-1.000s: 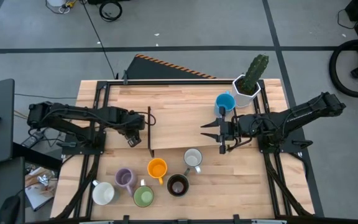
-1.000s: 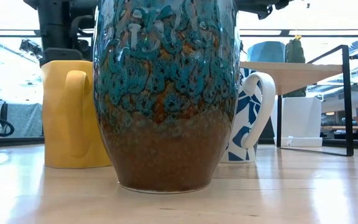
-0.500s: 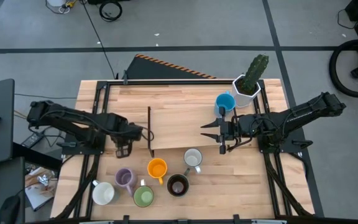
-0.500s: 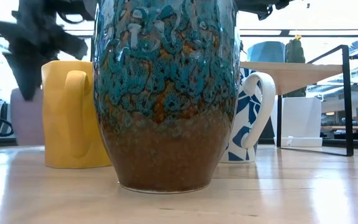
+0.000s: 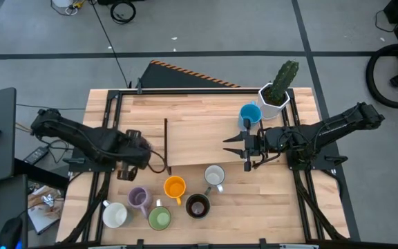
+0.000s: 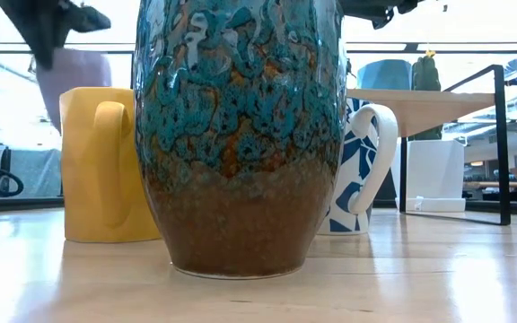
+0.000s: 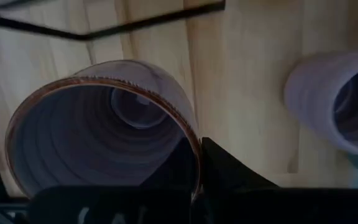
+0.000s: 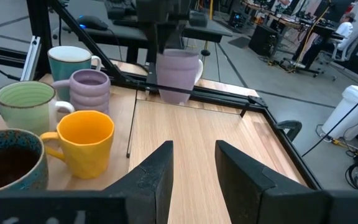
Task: Place coffee mugs
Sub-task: Put the top purple cup on the shelf
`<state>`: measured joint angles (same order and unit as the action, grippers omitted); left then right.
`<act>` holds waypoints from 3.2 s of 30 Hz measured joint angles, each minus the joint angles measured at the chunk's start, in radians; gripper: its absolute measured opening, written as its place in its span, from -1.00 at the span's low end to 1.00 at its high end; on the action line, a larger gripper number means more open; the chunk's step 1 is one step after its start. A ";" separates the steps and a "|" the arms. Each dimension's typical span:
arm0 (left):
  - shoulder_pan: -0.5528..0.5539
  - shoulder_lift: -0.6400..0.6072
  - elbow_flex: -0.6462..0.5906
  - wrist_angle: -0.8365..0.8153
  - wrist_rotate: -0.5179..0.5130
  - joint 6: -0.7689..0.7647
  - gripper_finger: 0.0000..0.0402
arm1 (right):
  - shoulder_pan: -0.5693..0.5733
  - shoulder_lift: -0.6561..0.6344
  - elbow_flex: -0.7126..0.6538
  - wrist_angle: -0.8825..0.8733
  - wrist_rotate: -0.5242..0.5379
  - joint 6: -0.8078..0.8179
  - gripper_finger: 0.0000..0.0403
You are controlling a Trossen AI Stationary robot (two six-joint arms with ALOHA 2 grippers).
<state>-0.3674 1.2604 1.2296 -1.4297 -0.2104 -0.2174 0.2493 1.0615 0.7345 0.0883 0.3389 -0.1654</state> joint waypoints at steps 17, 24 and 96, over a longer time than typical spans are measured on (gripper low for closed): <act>-0.136 0.011 0.044 -0.141 -0.255 0.027 -0.90 | 0.000 0.000 0.000 0.002 0.001 -0.010 -0.38; -0.127 0.010 0.144 -0.141 -0.321 0.021 -0.90 | 0.000 0.000 0.000 0.005 0.002 -0.010 -0.38; 0.531 0.658 0.766 0.306 0.299 1.006 -0.91 | 0.039 -0.263 0.167 -0.265 0.244 -0.026 -0.51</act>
<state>0.1635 1.9182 1.9955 -1.1242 0.0891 0.7891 0.2886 0.7987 0.9016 -0.1764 0.5833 -0.1913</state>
